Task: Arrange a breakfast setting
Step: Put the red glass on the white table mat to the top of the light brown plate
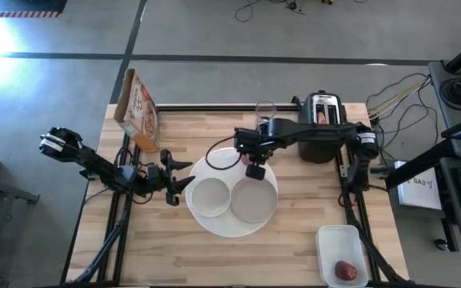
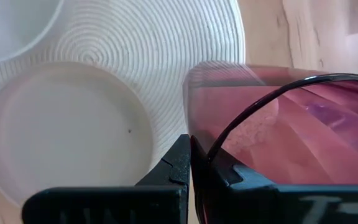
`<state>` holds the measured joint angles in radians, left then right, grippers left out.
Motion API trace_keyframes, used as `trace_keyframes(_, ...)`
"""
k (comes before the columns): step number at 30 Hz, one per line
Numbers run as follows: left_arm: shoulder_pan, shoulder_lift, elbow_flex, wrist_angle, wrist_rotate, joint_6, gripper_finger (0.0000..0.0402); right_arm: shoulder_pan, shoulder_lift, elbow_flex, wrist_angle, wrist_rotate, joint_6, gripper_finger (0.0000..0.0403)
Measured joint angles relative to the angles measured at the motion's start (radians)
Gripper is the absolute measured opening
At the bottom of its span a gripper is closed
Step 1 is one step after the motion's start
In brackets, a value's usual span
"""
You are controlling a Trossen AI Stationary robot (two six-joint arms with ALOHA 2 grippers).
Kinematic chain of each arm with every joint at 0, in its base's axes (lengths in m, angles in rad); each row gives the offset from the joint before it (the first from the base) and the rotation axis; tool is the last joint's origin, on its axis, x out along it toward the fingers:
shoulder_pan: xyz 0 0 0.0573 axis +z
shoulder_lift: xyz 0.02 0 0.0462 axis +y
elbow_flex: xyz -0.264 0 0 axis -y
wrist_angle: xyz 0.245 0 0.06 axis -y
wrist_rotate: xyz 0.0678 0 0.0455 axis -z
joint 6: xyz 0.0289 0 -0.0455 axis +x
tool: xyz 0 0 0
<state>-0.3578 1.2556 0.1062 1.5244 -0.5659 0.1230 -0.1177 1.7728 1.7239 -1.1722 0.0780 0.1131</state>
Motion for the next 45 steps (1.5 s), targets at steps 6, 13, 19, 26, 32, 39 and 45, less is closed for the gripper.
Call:
trace_keyframes(6,0.0,0.0,0.0,-0.002,0.0,0.0,0.0208,0.004,0.03,0.034,0.001,-0.012,0.0,0.0009)
trace_keyframes(13,0.0,0.0,0.0,-0.006,0.0,0.0,0.0208,0.012,0.038,0.037,0.0,-0.077,0.002,0.0009)
trace_keyframes(19,0.0,0.0,0.0,-0.006,0.0,0.0,0.0208,0.02,0.04,0.037,0.003,-0.078,0.003,0.0009)
trace_keyframes(26,0.0,0.0,0.0,-0.006,0.0,0.0,0.0208,0.019,0.067,0.037,0.007,-0.077,-0.001,0.0009)
trace_keyframes(32,0.0,0.0,0.0,-0.007,0.0,0.0,0.0208,0.02,0.085,0.039,0.023,-0.078,-0.012,0.0014)
trace_keyframes(39,0.0,0.0,0.0,-0.015,0.0,0.0,0.0208,0.019,0.087,0.038,0.048,-0.075,-0.02,0.0027)
trace_keyframes(45,0.0,0.0,0.0,-0.032,0.0,-0.001,0.0208,0.019,0.084,0.052,0.042,-0.076,-0.019,0.0046)
